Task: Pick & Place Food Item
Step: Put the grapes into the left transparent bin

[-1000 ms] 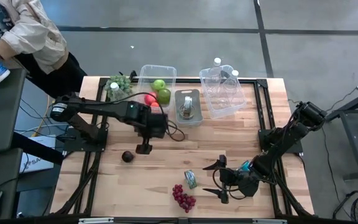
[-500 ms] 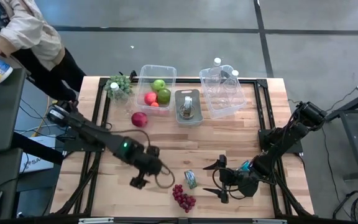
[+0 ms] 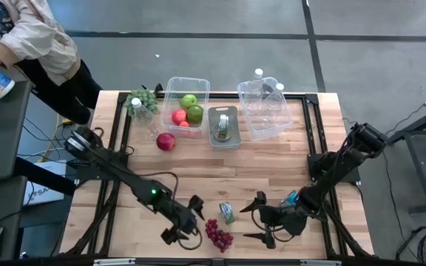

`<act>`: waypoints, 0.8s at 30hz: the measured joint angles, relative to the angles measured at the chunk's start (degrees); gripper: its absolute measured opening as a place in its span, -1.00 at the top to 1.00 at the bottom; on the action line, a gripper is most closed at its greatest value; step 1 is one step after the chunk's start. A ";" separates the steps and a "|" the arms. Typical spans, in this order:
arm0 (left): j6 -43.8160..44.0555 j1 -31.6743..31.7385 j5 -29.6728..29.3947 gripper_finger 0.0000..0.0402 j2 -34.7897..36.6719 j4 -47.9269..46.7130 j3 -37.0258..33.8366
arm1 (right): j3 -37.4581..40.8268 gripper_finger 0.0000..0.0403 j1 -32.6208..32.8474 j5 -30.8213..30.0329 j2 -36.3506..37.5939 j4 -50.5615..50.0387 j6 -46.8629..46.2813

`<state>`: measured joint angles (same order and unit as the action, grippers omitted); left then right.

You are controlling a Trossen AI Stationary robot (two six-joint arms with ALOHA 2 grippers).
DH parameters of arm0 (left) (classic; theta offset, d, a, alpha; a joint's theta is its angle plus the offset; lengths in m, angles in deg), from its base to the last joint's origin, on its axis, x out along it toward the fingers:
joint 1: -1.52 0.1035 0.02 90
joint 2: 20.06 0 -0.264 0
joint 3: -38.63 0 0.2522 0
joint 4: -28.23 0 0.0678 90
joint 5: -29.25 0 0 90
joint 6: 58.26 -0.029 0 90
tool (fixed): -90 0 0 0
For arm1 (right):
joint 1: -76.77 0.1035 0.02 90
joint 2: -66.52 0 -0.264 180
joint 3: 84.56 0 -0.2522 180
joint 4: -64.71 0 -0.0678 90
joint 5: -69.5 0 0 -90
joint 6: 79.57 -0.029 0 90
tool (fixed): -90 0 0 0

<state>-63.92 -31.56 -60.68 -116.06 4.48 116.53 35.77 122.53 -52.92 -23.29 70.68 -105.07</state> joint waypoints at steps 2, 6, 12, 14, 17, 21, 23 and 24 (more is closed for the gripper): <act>-0.77 0.06 -0.33 -0.99 -2.54 4.92 0.02 | 0.00 -0.84 -0.02 0.51 -0.70 0.25 0.04; -2.16 -0.11 -1.78 -0.99 -6.18 10.49 0.01 | 0.02 -0.84 -0.04 2.49 -1.65 2.90 2.77; 0.53 -1.78 -4.94 -0.99 -8.65 13.35 0.02 | 0.00 -0.84 0.49 2.77 -1.63 5.03 6.69; 0.37 -2.04 -5.17 -0.99 -9.97 14.37 0.07 | 0.00 -0.84 0.80 2.61 -1.63 5.39 7.90; -0.91 -2.46 -7.97 -0.99 -12.26 18.34 0.02 | 0.00 -0.84 0.84 2.91 -1.63 5.22 8.02; -3.54 -2.87 -12.67 -0.99 -14.00 23.00 0.15 | 0.00 -0.84 0.74 2.88 -1.63 4.94 7.99; -3.67 -2.53 -13.00 -0.99 -14.70 23.23 0.07 | 0.00 -0.84 0.82 3.00 -1.62 4.83 8.84; -3.01 -2.20 -12.89 -0.99 -15.16 23.35 0.07 | 0.00 -0.84 0.82 3.00 -1.60 4.66 9.26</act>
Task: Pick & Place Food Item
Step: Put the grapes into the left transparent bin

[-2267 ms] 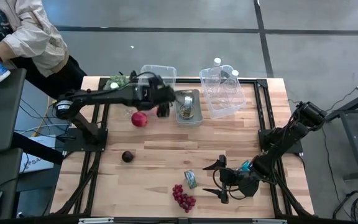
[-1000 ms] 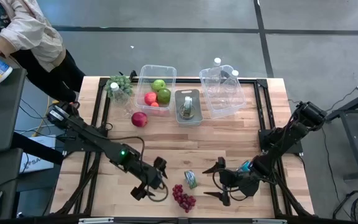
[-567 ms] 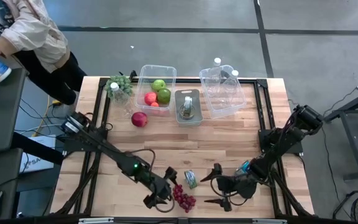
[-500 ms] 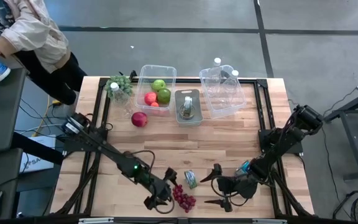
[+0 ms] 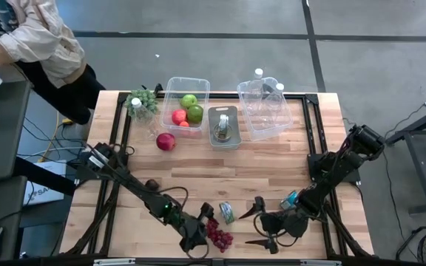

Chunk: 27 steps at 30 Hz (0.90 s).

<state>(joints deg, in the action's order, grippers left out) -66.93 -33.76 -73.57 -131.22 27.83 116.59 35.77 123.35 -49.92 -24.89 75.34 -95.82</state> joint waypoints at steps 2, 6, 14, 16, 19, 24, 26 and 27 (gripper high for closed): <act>1.63 0.52 0.55 -0.99 -0.41 -0.04 -0.07 | 0.00 -0.84 -0.08 -0.39 0.00 0.35 0.93; 3.27 2.18 3.03 -0.99 -1.60 0.64 -0.06 | 0.00 -0.84 -0.11 -0.55 0.00 2.15 0.08; 3.73 4.93 9.33 -0.97 -3.54 0.35 -0.02 | 0.00 -0.84 -0.08 1.09 0.00 2.73 -1.49; 3.54 5.20 11.28 -0.95 -3.55 -0.09 0.00 | 0.00 -0.84 -0.08 1.09 0.00 2.10 -1.69; 2.89 5.35 12.85 -0.90 -3.55 -0.68 0.00 | 0.00 -0.84 -0.21 1.10 0.00 1.91 -3.22; 1.96 6.37 15.55 -0.76 -3.55 -0.93 0.00 | 0.00 -0.84 -0.19 1.32 0.00 0.44 -3.56; 1.42 6.86 15.72 -0.68 -3.54 -0.96 0.00 | 0.00 -0.84 -0.19 1.32 0.00 -0.09 -3.66; 0.98 7.08 15.72 -0.64 -3.53 -1.16 0.00 | 0.00 -0.84 -0.19 1.32 0.00 -0.16 -3.66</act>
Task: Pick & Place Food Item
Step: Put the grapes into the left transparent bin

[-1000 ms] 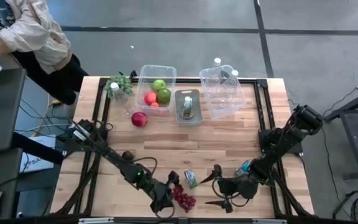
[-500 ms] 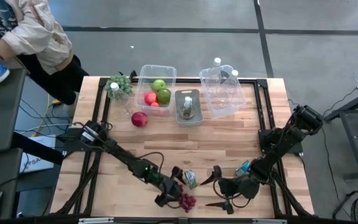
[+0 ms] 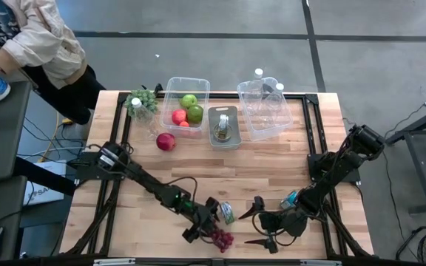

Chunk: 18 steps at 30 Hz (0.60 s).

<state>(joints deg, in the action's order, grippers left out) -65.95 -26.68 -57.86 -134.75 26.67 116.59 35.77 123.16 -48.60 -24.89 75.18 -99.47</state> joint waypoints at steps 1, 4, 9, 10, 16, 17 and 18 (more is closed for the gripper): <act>-0.32 0.11 0.00 -0.59 -0.01 -0.31 0.00 | 0.00 -0.84 0.00 0.00 0.00 -0.03 0.00; -0.50 0.74 -0.04 -0.42 -0.02 -0.81 0.00 | 0.00 -0.84 0.00 0.00 0.00 -0.72 -0.03; -1.74 0.82 -0.17 -0.08 -0.02 -0.83 0.00 | 0.00 -0.84 -0.04 -0.09 0.00 -1.74 -2.12; -1.74 0.82 -0.20 -0.01 0.00 -0.82 0.00 | 0.00 -0.84 -0.04 -0.10 0.00 -1.77 -2.62; -1.92 1.16 -2.32 0.45 0.00 -0.89 0.00 | 0.00 -0.84 -0.04 -0.22 0.02 -3.49 -2.82; -1.92 1.40 -2.45 0.52 0.08 -0.99 0.00 | 0.00 -0.84 -0.04 -0.24 0.01 -3.69 -2.82; -1.92 1.63 -2.50 0.59 0.25 -1.23 0.00 | 0.00 -0.84 -0.04 -0.24 0.00 -3.87 -2.86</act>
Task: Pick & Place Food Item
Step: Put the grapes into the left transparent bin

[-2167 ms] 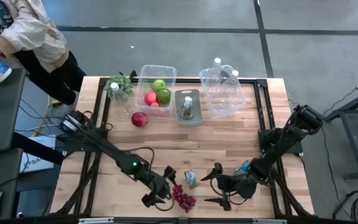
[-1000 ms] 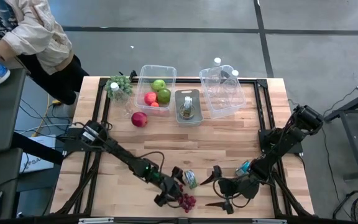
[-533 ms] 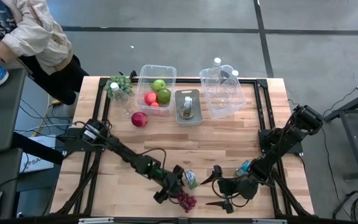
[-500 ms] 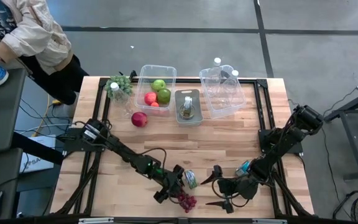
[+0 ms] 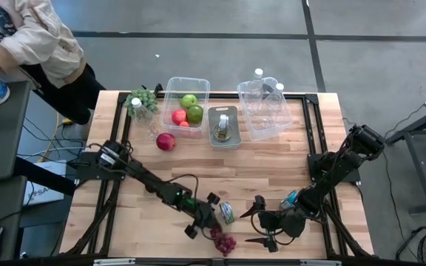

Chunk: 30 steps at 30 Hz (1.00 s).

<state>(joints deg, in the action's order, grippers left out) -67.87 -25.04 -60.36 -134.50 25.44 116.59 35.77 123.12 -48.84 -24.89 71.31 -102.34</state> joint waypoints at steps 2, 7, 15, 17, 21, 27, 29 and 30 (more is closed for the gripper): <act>0.01 0.46 -0.26 0.71 0.26 0.06 0.01 | 0.00 -0.84 0.00 0.00 0.02 -0.11 -0.13; 0.40 0.60 -0.73 0.83 0.90 -0.06 0.08 | 0.00 -0.84 0.00 -0.02 0.02 -0.09 -0.02; 0.00 0.13 -1.60 0.84 1.26 -0.25 0.09 | 0.00 -0.84 0.00 -0.02 0.02 -0.09 0.02; -0.01 0.14 -2.02 0.83 1.26 -0.25 0.09 | 0.00 -0.84 0.00 -0.02 0.02 -0.07 0.02; -0.21 0.13 -2.02 0.79 1.26 -0.23 0.09 | 0.00 -0.84 0.00 -0.02 0.02 -0.08 0.02; 4.08 0.13 -5.11 0.55 1.26 3.33 0.09 | 0.00 -0.84 0.00 -0.02 0.02 -0.09 0.02; 7.51 -0.10 -8.83 0.42 1.26 4.42 0.13 | 0.00 -0.84 0.00 -0.02 0.02 -0.09 0.02; 9.40 -0.30 -10.57 0.35 1.26 4.83 0.13 | 0.00 -0.84 0.00 -0.01 0.02 -0.09 0.02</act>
<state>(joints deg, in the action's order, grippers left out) -58.47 -25.34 -70.93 -133.24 30.27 116.72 35.77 123.12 -48.85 -24.87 71.22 -102.32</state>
